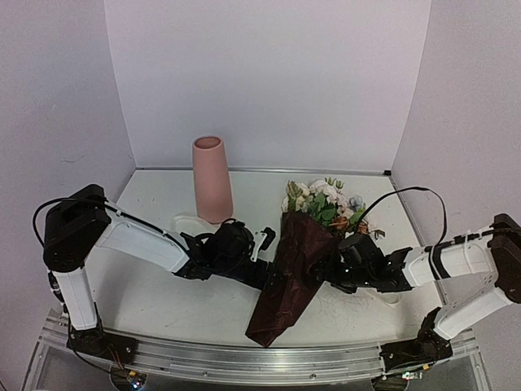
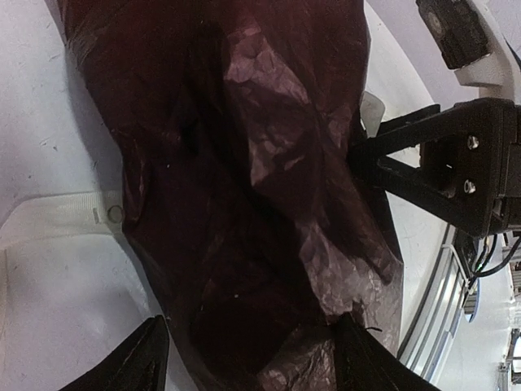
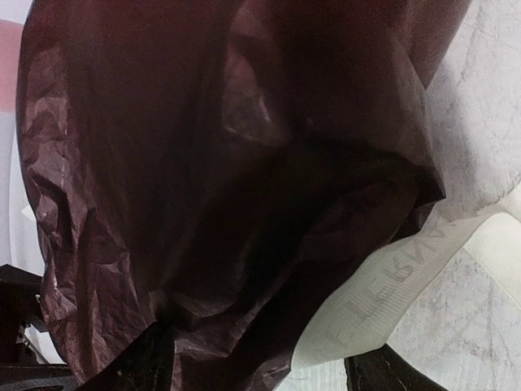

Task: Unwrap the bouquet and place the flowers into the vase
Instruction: Untie the ribbon from the wrapping paper, then move the fake flower to the center of the board.

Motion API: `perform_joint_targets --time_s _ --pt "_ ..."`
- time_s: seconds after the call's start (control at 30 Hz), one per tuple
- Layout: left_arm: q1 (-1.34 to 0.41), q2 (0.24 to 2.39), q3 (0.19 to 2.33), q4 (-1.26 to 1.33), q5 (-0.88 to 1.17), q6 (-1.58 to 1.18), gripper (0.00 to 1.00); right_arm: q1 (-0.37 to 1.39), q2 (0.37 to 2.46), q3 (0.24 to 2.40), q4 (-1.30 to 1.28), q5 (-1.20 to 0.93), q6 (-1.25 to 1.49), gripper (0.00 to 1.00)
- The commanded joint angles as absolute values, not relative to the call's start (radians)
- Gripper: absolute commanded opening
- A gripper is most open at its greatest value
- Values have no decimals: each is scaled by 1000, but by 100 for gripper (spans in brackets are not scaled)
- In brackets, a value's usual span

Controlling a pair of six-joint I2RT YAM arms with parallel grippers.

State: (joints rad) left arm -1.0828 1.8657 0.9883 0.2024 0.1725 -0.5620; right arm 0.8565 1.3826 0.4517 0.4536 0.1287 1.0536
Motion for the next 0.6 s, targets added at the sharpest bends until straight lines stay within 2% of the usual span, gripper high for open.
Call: perform_joint_targets --time_s 0.0,0.27,0.57 --pt "-1083 1922 1068 292 167 -576 67 808 1411 470 516 105 999 71" --pt "-1065 2064 1200 292 173 -579 58 677 1408 476 554 16 892 69" --pt "-980 2202 1368 291 259 -560 56 516 1521 554 604 -134 797 68"
